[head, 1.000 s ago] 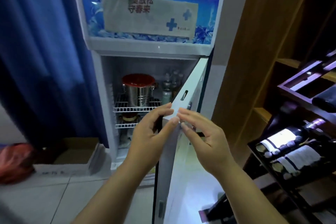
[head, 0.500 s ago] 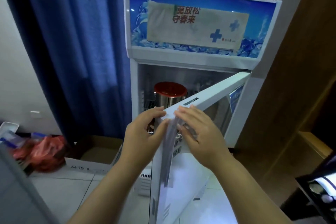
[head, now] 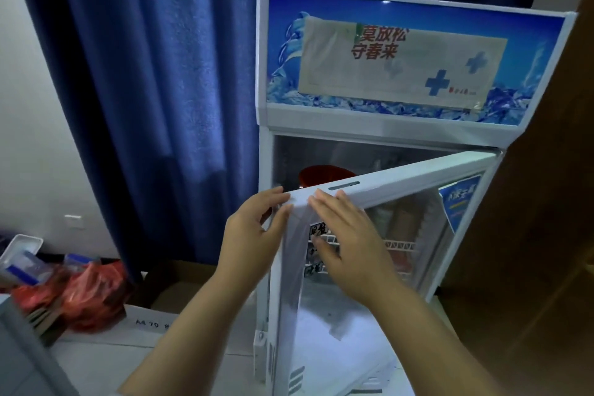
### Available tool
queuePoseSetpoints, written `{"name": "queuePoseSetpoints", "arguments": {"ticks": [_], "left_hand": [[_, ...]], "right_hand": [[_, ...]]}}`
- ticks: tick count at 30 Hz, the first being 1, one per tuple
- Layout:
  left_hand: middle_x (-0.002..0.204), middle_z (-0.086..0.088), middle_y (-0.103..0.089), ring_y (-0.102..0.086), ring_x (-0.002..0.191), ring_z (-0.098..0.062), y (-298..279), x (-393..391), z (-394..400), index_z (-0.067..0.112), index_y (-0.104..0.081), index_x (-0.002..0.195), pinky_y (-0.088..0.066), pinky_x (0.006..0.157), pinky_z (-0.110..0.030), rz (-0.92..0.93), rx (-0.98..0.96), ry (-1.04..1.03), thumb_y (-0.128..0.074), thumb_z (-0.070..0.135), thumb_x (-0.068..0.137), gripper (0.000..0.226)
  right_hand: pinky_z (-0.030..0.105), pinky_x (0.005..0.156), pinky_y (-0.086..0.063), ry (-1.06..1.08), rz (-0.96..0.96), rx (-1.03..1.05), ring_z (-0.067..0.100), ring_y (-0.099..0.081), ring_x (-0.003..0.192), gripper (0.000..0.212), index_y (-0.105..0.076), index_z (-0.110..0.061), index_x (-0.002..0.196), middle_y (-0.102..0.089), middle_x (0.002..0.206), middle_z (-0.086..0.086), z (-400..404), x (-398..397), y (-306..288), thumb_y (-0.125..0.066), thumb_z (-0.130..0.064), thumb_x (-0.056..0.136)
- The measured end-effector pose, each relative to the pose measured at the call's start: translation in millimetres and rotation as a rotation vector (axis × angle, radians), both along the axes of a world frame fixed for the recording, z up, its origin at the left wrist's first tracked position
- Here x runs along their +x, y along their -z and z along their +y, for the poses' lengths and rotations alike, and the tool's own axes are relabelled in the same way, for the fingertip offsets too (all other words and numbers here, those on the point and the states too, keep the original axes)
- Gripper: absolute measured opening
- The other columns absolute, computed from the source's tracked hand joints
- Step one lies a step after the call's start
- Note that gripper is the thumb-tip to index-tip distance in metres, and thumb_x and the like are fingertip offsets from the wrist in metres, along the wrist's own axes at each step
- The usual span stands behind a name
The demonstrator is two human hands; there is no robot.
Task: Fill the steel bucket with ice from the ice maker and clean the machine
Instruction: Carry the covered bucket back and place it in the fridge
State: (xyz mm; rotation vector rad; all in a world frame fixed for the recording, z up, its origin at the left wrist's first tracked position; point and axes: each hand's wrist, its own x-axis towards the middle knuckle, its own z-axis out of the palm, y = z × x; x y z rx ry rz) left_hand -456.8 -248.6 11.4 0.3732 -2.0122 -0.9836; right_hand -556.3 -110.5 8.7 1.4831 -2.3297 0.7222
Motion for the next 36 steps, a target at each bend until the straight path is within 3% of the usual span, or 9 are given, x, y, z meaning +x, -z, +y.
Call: {"name": "queuePoseSetpoints", "arguments": {"ticks": [3, 8, 12, 19, 23, 27, 36], "left_hand": [[0.118, 0.019, -0.056, -0.053, 0.103, 0.010, 1.3, -9.9, -20.6, 0.024, -0.063, 0.119, -0.035, 0.084, 0.005, -0.012, 0.053, 0.000, -0.057, 0.024, 0.092, 0.028], [0.115, 0.021, -0.058, -0.049, 0.099, 0.025, 6.8, -20.7, -47.3, 0.025, -0.059, 0.125, -0.034, 0.081, 0.005, 0.030, 0.142, 0.036, -0.055, 0.019, 0.094, 0.032], [0.116, 0.023, -0.059, -0.051, 0.102, 0.023, 13.6, -27.8, -66.0, 0.028, -0.052, 0.132, -0.038, 0.082, 0.002, 0.007, 0.197, 0.075, -0.055, 0.021, 0.094, 0.040], [0.120, 0.024, -0.059, -0.052, 0.100, 0.021, 20.1, -53.7, -93.8, 0.028, -0.046, 0.139, -0.041, 0.080, -0.002, -0.035, 0.227, 0.069, -0.052, 0.025, 0.095, 0.044], [0.116, 0.022, -0.062, -0.057, 0.103, 0.011, 20.8, -73.8, -110.7, 0.030, -0.044, 0.140, -0.047, 0.090, -0.017, -0.053, 0.237, 0.065, -0.052, 0.028, 0.095, 0.046], [0.129, 0.013, -0.059, -0.054, 0.118, -0.001, 23.7, -96.9, -132.3, 0.029, -0.041, 0.142, -0.046, 0.101, -0.034, -0.070, 0.262, 0.052, -0.052, 0.034, 0.094, 0.049], [0.131, 0.014, -0.058, -0.052, 0.119, 0.002, 30.7, -137.3, -161.6, 0.030, -0.037, 0.144, -0.044, 0.104, -0.036, -0.076, 0.289, 0.039, -0.054, 0.034, 0.093, 0.055]], "right_hand": [[0.032, 0.116, 0.003, 0.008, -0.026, 0.028, -0.002, 0.017, 0.139, 0.060, -0.005, -0.041, 0.144, 0.004, 0.147, -0.030, -21.7, -7.4, -1.4, -0.044, -0.033, 0.099], [0.034, 0.117, 0.004, 0.050, -0.034, 0.055, -0.002, 0.023, 0.138, 0.066, 0.000, -0.041, 0.146, 0.015, 0.144, -0.033, -55.1, -20.0, 2.5, -0.046, -0.033, 0.098], [0.040, 0.119, 0.004, 0.075, -0.027, 0.125, 0.005, 0.022, 0.142, 0.067, 0.001, -0.037, 0.149, 0.017, 0.147, -0.028, -74.1, -30.8, -1.2, -0.043, -0.033, 0.099], [0.038, 0.119, 0.008, 0.038, -0.003, 0.159, 0.006, 0.024, 0.140, 0.069, 0.001, -0.031, 0.150, 0.018, 0.150, -0.023, -104.5, -59.0, -2.8, -0.044, -0.031, 0.098], [0.037, 0.117, 0.014, 0.041, 0.046, 0.199, 0.008, 0.030, 0.139, 0.070, 0.006, -0.031, 0.150, 0.024, 0.150, -0.021, -122.5, -79.3, -0.8, -0.041, -0.032, 0.098], [0.036, 0.114, 0.018, 0.018, 0.082, 0.213, 0.008, 0.031, 0.138, 0.070, 0.008, -0.030, 0.148, 0.026, 0.148, -0.022, -138.3, -100.0, -0.8, -0.041, -0.032, 0.099], [0.034, 0.111, 0.022, -0.025, 0.192, 0.258, 0.010, 0.030, 0.138, 0.067, 0.003, -0.024, 0.151, 0.022, 0.151, -0.015, -163.2, -144.0, 0.8, -0.039, -0.032, 0.099]]}}
